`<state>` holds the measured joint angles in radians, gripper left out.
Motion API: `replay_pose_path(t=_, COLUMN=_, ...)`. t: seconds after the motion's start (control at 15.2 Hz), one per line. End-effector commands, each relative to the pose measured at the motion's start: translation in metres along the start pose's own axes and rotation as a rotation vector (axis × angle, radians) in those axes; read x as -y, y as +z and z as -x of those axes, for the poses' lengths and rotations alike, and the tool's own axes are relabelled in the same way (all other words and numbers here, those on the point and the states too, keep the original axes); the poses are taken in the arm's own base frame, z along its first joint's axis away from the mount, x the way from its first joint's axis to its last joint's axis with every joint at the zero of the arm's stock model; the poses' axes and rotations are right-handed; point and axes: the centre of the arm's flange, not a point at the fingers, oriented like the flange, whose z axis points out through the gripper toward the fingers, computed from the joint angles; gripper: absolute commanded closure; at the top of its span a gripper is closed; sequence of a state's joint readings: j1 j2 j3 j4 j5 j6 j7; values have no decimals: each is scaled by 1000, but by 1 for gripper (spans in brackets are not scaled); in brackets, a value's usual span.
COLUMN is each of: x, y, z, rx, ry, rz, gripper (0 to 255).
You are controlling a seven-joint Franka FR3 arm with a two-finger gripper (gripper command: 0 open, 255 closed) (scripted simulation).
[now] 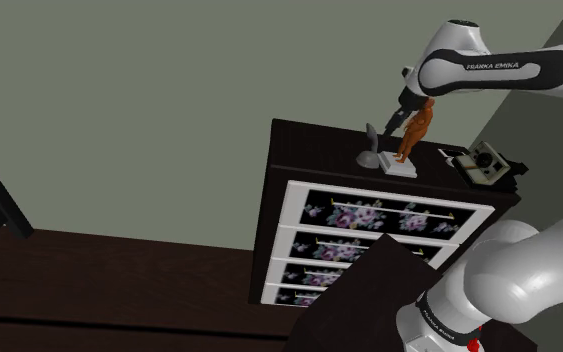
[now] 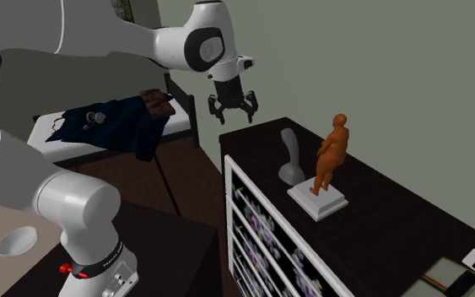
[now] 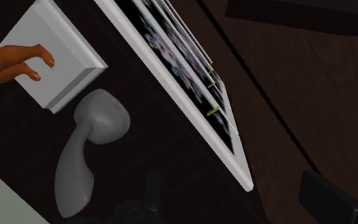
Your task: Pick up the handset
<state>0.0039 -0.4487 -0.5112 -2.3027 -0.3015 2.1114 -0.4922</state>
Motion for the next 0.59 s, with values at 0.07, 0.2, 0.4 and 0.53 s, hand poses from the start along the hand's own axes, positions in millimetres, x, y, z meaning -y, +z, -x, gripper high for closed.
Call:
replay_pose_path(t=0.07, x=-32, y=22, z=-8, rx=-6, ry=-45, rz=9, gripper=0)
replay_pose_path(t=0.2, x=-53, y=37, z=-14, rx=-9, ry=-74, rz=13, gripper=0)
replay_pose_path(t=0.4, x=-83, y=59, z=-24, rx=-15, ry=-116, rz=20, gripper=0)
replay_pose_path(t=0.53, x=-103, y=73, z=-31, rx=-19, ry=-144, rz=24, gripper=0)
